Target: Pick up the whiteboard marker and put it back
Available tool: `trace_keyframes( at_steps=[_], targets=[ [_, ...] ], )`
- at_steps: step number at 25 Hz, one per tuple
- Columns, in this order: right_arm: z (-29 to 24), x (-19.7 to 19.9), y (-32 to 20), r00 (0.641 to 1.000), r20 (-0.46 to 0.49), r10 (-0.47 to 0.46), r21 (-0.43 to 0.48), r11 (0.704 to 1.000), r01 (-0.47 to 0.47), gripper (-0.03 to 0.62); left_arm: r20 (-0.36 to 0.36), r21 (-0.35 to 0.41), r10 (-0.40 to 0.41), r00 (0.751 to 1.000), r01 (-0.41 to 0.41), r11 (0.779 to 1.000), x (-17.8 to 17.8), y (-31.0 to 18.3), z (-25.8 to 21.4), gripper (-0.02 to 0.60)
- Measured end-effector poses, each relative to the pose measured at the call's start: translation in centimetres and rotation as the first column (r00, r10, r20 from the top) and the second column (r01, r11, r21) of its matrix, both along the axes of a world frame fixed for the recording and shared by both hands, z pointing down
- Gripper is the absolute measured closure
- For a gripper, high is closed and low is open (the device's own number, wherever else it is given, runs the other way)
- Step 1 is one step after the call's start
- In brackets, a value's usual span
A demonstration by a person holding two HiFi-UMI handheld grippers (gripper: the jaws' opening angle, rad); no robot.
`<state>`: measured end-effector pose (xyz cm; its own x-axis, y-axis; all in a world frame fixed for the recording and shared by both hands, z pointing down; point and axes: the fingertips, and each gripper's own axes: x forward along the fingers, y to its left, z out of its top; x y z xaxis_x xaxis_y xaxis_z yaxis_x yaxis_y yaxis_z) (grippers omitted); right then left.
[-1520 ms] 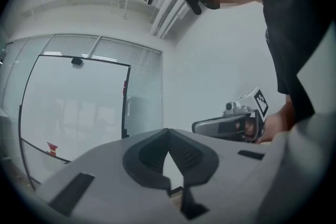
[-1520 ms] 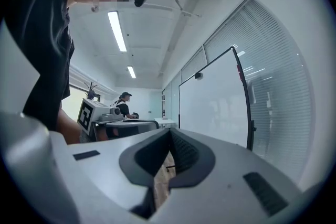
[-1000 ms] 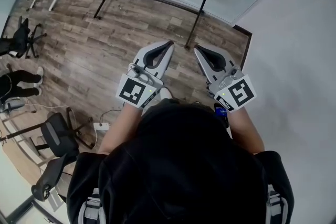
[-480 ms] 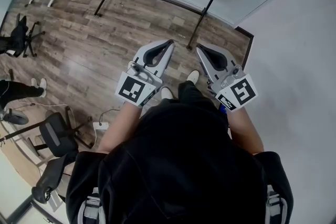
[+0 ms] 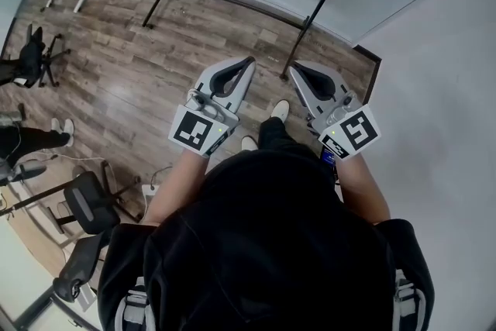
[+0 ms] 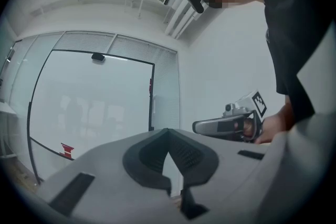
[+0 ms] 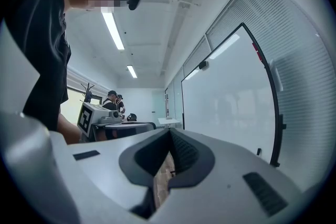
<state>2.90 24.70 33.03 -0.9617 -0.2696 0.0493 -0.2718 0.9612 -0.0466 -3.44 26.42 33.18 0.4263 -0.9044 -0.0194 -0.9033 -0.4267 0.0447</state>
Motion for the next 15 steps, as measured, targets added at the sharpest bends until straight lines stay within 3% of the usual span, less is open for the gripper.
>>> trace_keyframes(
  at_steps=[15],
  targets=[
    [0.1,-0.3,-13.7,1.0,0.009,-0.016,-0.014,1.0,0.016,0.6,-0.002,-0.013,0.014,1.0,-0.014,1.0,0.1,-13.4,-0.1,0.579]
  ],
)
